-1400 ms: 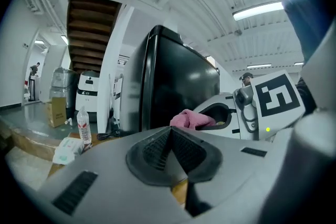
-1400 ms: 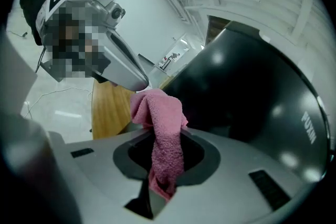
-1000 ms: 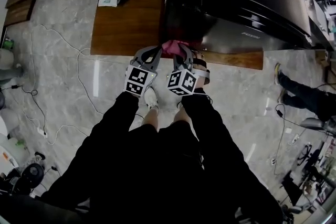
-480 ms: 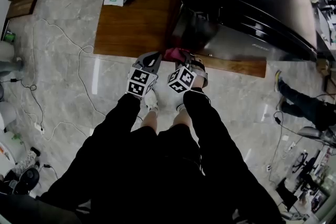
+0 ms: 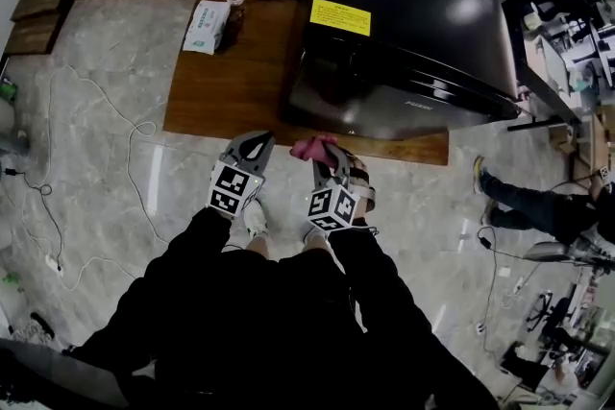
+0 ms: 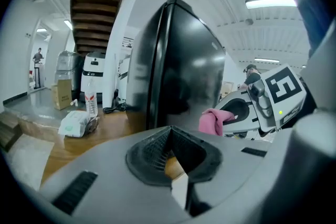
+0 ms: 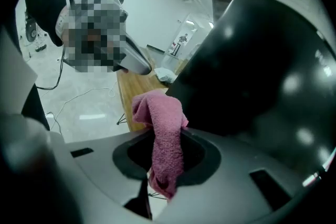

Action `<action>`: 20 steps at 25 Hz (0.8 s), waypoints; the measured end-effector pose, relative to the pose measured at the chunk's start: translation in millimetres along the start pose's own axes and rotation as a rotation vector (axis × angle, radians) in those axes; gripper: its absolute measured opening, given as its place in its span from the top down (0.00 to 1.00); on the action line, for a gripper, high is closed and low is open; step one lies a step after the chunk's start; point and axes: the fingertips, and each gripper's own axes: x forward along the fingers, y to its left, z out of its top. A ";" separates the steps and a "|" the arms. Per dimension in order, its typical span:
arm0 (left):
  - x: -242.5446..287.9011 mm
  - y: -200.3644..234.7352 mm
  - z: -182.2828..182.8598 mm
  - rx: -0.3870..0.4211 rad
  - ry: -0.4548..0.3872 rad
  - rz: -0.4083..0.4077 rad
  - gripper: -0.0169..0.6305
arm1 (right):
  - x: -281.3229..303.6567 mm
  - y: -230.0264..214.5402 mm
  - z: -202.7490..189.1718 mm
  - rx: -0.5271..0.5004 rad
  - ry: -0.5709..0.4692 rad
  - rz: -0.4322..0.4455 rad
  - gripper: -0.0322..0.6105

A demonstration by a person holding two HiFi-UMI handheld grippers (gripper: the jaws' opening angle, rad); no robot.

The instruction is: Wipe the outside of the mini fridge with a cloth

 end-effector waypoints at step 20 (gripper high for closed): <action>37.3 -226.3 256.8 0.210 -0.346 -0.171 0.96 | -229.3 -260.4 -36.9 0.054 -0.145 -0.482 0.82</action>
